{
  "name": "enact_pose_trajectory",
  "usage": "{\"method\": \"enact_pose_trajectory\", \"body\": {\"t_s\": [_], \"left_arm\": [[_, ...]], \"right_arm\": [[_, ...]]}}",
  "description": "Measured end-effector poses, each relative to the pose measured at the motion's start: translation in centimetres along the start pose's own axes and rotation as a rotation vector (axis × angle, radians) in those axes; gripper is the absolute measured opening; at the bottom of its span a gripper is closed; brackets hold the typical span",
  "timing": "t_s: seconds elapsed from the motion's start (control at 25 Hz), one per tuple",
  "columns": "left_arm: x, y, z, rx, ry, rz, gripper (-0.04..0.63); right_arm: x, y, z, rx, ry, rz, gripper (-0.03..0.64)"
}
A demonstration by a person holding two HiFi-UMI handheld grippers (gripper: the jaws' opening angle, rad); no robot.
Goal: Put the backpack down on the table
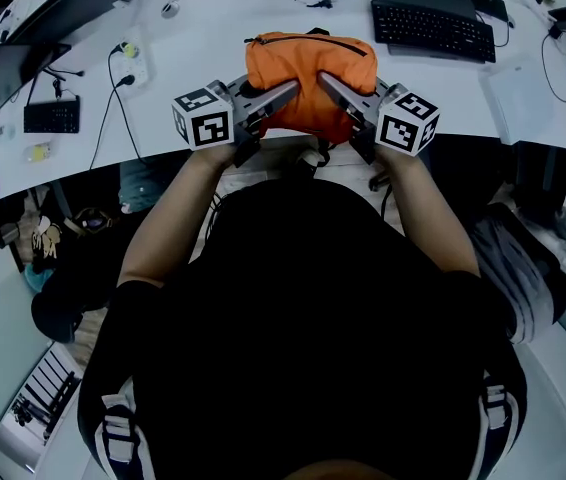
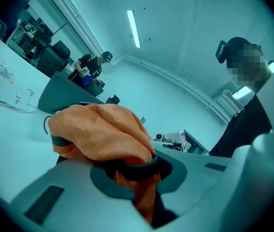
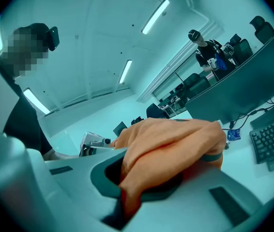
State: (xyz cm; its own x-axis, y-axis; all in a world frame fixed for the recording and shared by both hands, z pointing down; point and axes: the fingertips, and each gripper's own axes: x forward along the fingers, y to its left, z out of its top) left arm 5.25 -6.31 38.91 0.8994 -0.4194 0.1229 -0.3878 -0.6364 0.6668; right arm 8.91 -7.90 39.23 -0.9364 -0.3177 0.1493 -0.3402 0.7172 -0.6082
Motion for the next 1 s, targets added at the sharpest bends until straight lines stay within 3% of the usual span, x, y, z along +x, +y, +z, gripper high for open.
{"method": "enact_pose_trajectory", "body": {"t_s": [1.0], "left_arm": [[2.8, 0.8, 1.9, 0.017, -0.015, -0.018, 0.074]], "right_arm": [[-1.0, -2.4, 2.3, 0.0, -0.023, -0.011, 0.035]]}}
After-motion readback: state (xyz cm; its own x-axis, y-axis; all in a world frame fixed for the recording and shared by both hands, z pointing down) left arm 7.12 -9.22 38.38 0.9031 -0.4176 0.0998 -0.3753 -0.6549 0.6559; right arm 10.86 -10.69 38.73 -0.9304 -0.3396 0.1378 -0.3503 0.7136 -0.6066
